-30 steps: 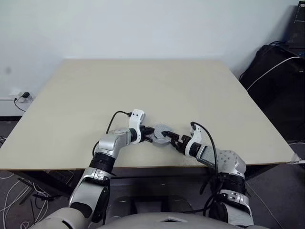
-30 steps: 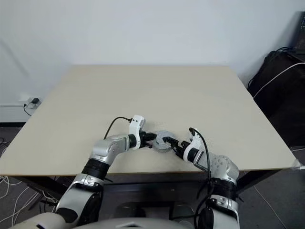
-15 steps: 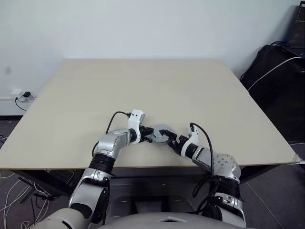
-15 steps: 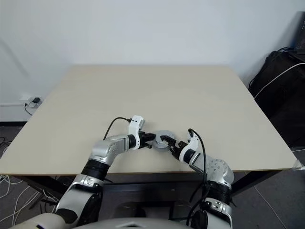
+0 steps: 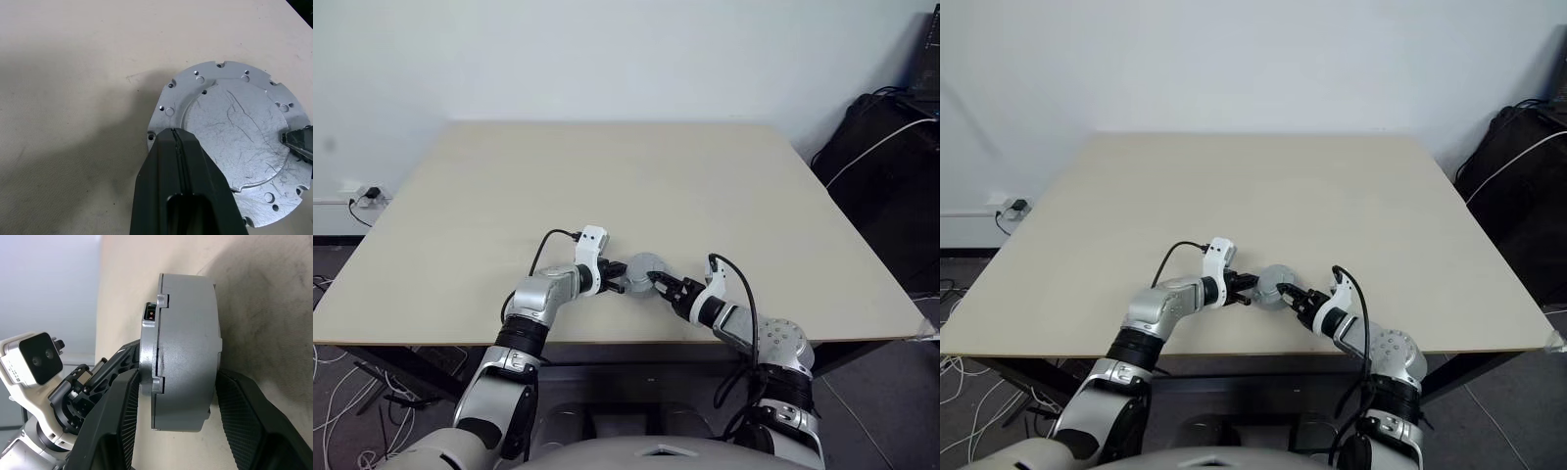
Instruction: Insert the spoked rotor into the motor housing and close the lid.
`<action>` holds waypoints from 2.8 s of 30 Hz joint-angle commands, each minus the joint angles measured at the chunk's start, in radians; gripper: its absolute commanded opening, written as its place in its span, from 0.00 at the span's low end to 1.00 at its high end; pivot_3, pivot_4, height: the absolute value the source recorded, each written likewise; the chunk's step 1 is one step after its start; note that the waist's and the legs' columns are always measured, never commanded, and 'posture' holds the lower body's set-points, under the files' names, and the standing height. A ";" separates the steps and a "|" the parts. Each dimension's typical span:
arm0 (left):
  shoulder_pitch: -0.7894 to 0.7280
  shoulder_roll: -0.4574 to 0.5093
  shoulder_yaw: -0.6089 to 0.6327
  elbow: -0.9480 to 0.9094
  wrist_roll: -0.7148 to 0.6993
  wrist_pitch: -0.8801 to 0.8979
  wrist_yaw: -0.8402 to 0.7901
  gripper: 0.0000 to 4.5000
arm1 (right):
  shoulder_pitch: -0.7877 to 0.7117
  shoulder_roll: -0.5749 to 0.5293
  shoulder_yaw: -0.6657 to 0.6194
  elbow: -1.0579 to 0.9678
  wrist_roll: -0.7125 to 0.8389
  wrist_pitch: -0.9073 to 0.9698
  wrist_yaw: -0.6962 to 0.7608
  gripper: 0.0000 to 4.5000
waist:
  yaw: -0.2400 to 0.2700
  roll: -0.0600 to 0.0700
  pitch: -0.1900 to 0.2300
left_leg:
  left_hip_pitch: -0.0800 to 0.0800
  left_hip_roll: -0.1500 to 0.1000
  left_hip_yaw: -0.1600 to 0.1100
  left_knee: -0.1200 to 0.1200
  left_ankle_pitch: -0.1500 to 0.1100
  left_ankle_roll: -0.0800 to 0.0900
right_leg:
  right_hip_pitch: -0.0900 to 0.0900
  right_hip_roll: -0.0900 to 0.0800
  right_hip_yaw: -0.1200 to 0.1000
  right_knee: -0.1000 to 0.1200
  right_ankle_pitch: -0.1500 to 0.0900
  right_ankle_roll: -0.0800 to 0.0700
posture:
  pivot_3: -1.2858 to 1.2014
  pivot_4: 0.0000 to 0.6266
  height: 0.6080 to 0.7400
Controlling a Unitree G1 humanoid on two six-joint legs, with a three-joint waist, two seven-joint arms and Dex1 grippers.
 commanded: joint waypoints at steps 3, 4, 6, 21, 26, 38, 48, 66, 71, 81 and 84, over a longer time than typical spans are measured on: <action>0.015 -0.018 -0.027 -0.024 -0.009 0.019 -0.017 0.00 | -0.010 -0.016 0.043 -0.027 0.016 -0.007 0.007 0.47 | 0.000 0.000 0.000 | 0.000 0.000 0.000 0.000 0.000 0.000 | 0.000 0.000 0.000 0.000 0.000 0.000 | 0.52 0.00 1.00; 0.016 -0.017 -0.025 -0.027 -0.010 0.019 -0.016 0.00 | -0.008 -0.020 0.045 -0.023 0.015 -0.008 0.006 0.47 | 0.000 0.000 0.000 | 0.000 0.000 0.000 0.000 0.000 0.000 | 0.000 0.000 0.000 0.000 0.000 0.000 | 0.52 0.00 1.00; 0.021 -0.016 -0.015 -0.040 -0.013 0.014 -0.010 0.00 | -0.004 -0.027 0.051 -0.020 0.010 -0.008 0.001 0.47 | 0.000 0.000 0.000 | 0.001 0.000 0.000 0.000 0.000 0.000 | 0.000 0.000 0.000 0.000 0.000 0.000 | 0.52 0.00 1.00; 0.299 -0.150 0.209 -0.388 0.052 -0.473 0.432 0.00 | 0.061 0.029 0.014 -0.040 0.102 -0.023 -0.058 0.47 | -0.003 0.002 -0.001 | 0.001 0.001 0.000 -0.001 0.000 0.000 | 0.000 -0.001 0.001 0.001 0.003 -0.005 | 0.52 0.00 1.00; 0.441 -0.153 0.217 -0.492 -0.058 -0.438 0.395 0.00 | 0.062 0.055 -0.004 -0.046 0.168 -0.034 -0.057 0.47 | 0.002 0.003 0.000 | 0.000 0.001 0.000 -0.001 -0.001 0.001 | -0.002 -0.002 -0.001 -0.003 0.002 -0.005 | 0.52 0.00 1.00; 0.614 -0.137 0.198 -0.616 -0.317 -0.314 0.271 0.00 | 0.035 0.076 -0.005 -0.009 0.270 -0.047 -0.056 0.47 | -0.002 0.007 0.004 | -0.002 0.001 0.000 -0.002 -0.002 0.002 | -0.002 0.000 -0.001 -0.009 0.001 0.001 | 0.52 0.00 1.00; 0.641 -0.155 0.165 -0.626 -0.423 -0.260 0.247 0.00 | 0.015 0.118 -0.019 -0.022 0.408 -0.054 -0.081 0.47 | -0.002 0.007 0.004 | -0.002 0.001 0.000 -0.002 -0.002 0.003 | -0.002 0.001 -0.001 -0.010 0.001 0.002 | 0.52 0.00 1.00; 0.766 -0.229 0.144 -0.651 -1.026 -0.156 0.191 0.35 | -0.026 0.093 0.143 -0.098 0.658 -0.099 -0.222 0.47 | -0.010 0.009 0.007 | -0.002 0.001 0.000 -0.001 -0.002 0.003 | 0.000 0.001 -0.001 -0.012 0.002 0.003 | 0.52 0.00 1.00; 0.781 -0.239 0.131 -0.650 -1.085 -0.186 0.176 0.72 | -0.026 0.060 0.152 -0.091 0.682 -0.097 -0.237 0.47 | -0.011 0.009 0.007 | -0.002 0.001 0.000 -0.002 -0.003 0.004 | -0.001 0.002 -0.001 -0.012 0.002 0.003 | 0.52 0.00 1.00; 0.788 -0.245 0.117 -0.626 -1.128 -0.235 0.193 0.99 | -0.020 0.037 0.159 -0.089 0.705 -0.092 -0.243 0.47 | -0.011 0.009 0.007 | -0.002 0.001 0.001 -0.001 -0.003 0.004 | 0.000 0.002 0.000 -0.013 0.002 0.004 | 0.52 0.00 1.00; 0.780 -0.247 0.116 -0.607 -1.153 -0.228 0.211 0.99 | -0.015 0.032 0.165 -0.094 0.729 -0.077 -0.236 0.47 | -0.011 0.009 0.007 | -0.002 0.001 0.001 -0.002 -0.003 0.004 | -0.001 0.002 0.000 -0.013 0.002 0.004 | 0.52 0.00 1.00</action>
